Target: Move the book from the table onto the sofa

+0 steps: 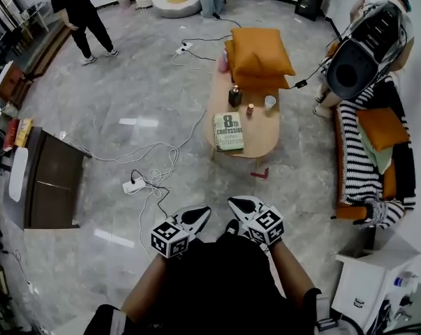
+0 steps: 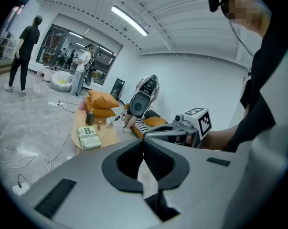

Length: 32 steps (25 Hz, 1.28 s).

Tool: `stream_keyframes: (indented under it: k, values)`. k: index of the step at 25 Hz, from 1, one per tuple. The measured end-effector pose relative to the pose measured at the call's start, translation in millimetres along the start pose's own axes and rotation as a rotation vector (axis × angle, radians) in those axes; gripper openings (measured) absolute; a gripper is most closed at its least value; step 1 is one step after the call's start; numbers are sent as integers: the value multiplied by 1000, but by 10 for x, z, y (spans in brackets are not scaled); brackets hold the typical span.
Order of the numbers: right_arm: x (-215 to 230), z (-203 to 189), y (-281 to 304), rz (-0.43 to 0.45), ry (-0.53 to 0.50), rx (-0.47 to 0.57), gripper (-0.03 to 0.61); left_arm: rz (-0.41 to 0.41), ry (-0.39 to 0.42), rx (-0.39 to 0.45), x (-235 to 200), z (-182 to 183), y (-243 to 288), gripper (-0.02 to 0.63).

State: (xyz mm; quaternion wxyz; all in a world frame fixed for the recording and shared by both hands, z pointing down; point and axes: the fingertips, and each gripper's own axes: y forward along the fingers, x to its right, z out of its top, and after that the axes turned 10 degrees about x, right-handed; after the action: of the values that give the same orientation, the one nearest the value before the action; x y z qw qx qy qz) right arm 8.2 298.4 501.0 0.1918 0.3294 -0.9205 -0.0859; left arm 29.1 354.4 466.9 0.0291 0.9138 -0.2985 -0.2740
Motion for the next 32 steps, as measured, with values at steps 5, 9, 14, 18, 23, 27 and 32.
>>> stream_keyframes:
  k: [5, 9, 14, 18, 23, 27, 32]
  values:
    - [241, -87, -94, 8, 18, -2, 9, 41, -3, 7, 14, -22, 149, 11]
    - [351, -122, -144, -12, 48, -6, 9, 45, -9, -6, -38, -63, 212, 11]
    - [438, -96, -83, -37, 49, -33, 9, 19, -35, -20, -228, -27, 353, 11]
    - [637, -64, 42, -96, 55, -51, 9, -46, -51, -42, -480, 25, 553, 11]
    - [886, 157, 330, -198, 70, -47, 9, -151, -31, -78, -888, 234, 782, 11]
    - [1061, 411, 641, -257, 61, -24, 9, -227, 4, -119, -1251, 486, 957, 11]
    - [1190, 573, 959, -337, 55, -1, 9, -302, 34, -168, -1631, 729, 1069, 11]
